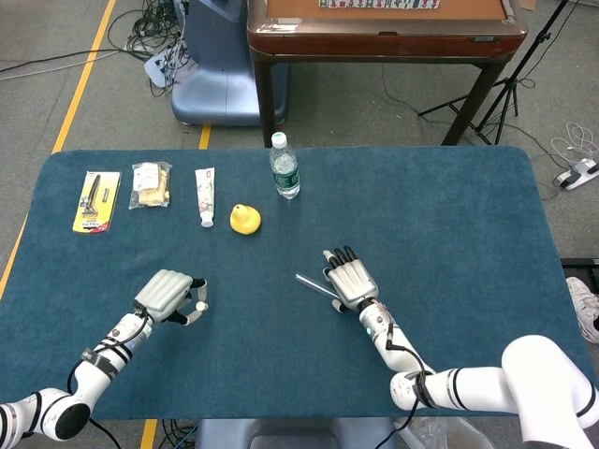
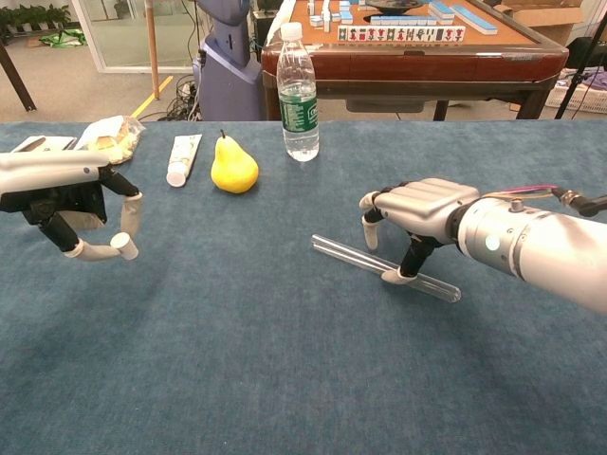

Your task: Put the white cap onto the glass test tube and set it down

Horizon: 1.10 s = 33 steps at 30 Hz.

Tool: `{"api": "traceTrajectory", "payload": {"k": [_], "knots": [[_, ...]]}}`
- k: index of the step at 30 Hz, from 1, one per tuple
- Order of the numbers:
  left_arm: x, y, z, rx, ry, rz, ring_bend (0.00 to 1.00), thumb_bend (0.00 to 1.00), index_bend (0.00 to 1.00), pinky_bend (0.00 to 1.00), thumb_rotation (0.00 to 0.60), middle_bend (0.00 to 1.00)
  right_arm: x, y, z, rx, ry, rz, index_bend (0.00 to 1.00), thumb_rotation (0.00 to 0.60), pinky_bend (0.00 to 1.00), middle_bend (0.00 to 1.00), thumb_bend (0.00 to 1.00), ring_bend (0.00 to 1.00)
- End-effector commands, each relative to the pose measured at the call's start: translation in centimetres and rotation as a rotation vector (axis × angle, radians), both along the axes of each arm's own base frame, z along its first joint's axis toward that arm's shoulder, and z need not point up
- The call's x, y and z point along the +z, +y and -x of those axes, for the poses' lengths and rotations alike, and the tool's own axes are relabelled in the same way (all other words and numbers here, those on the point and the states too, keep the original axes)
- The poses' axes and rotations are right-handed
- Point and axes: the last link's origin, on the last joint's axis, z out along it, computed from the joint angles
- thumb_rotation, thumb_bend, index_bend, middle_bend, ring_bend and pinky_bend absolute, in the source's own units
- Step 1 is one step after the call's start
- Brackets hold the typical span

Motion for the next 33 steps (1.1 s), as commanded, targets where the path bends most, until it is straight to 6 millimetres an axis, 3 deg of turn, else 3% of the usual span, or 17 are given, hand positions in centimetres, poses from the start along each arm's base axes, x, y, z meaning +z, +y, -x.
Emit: {"api": "traceTrajectory", "payload": {"k": [1,6,16,20,24,33], "knots": [[0.0,0.0,0.0,0.001,-0.001,-0.001,1.0,0.29,0.57,1.0,0.6,1.0,-0.2,0.1,0.1,0.012,0.01,0.006,0.38,0.531,0.0,0.06,0.33,0.0],[0.1,-0.1,0.1,0.001,0.002,0.002,1.0,0.29,0.58,1.0,0.6,1.0,0.2,0.0,0.6,0.025,0.027,0.022,0.38,0.599,0.0,0.08,0.42,0.0],[-0.1,0.0,-0.1,-0.002,0.006,0.009,1.0,0.29,0.58,1.0,0.6,1.0,0.7,-0.5,1.2,0.043,0.059,0.05,0.38,0.6,0.0,0.09,0.42,0.0],[-0.1,0.0,0.0,0.0,0.01,0.011,1.0,0.29,0.58,1.0,0.6,1.0,0.3,-0.6,0.8,0.042,0.045,0.045,0.38,0.6,0.0,0.09,0.39,0.0],[0.0,-0.1,0.0,0.001,0.012,0.013,1.0,0.29,0.58,1.0,0.6,1.0,-0.2,-0.7,-0.2,0.033,0.003,0.032,0.38,0.6,0.0,0.09,0.3,0.0],[0.1,-0.1,0.1,0.004,0.013,0.014,1.0,0.29,0.59,1.0,0.6,1.0,-1.0,-0.8,-1.6,0.039,-0.019,0.022,0.38,0.6,0.0,0.09,0.29,0.0]]}}
